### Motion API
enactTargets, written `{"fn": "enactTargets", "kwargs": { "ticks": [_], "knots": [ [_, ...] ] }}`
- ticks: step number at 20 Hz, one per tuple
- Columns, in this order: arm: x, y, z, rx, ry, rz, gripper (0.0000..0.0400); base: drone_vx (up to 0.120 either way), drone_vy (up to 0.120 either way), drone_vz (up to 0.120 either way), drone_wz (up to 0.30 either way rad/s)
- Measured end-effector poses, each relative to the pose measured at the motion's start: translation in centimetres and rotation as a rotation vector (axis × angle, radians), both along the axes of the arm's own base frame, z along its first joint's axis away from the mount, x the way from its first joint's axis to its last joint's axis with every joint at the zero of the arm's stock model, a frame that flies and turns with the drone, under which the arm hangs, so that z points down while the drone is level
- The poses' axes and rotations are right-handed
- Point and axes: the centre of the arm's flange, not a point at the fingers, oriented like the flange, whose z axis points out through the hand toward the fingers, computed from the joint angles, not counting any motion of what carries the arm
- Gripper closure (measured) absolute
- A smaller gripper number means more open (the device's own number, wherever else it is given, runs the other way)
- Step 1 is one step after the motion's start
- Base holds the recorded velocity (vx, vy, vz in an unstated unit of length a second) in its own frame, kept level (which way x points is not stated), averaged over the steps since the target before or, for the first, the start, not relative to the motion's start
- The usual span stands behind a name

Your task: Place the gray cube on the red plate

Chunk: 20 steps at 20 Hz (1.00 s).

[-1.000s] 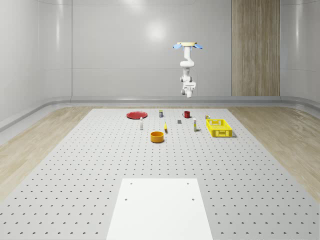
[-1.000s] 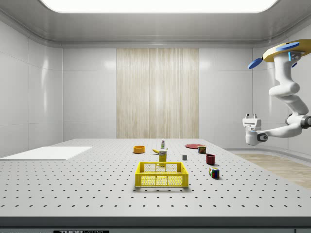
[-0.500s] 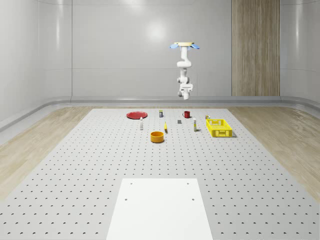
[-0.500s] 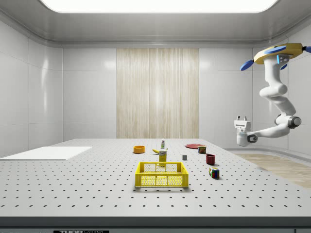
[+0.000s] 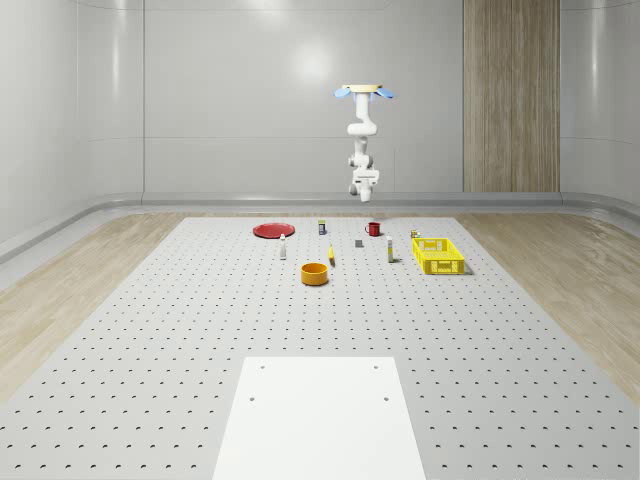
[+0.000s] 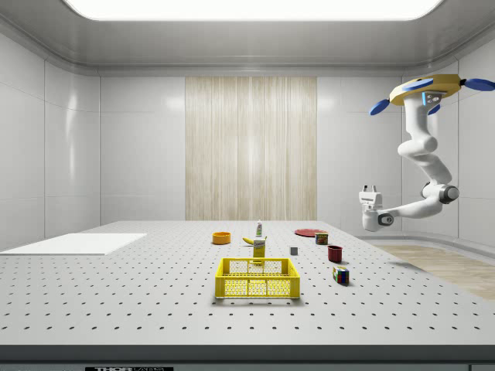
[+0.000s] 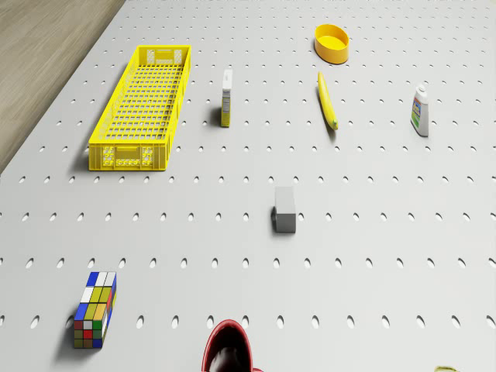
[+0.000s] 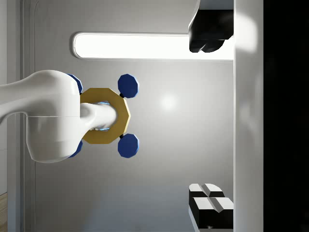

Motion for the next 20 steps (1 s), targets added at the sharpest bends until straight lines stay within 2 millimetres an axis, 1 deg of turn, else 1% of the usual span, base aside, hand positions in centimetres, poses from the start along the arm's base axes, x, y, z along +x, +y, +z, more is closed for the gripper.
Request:
{"fn": "enactTargets", "kwargs": {
  "ticks": [20],
  "knots": [
    [-0.15, 0.23, 0.01, -0.023, -0.015, 0.000, 0.0000, 0.120, -0.120, 0.000, 0.000]
  ]
}}
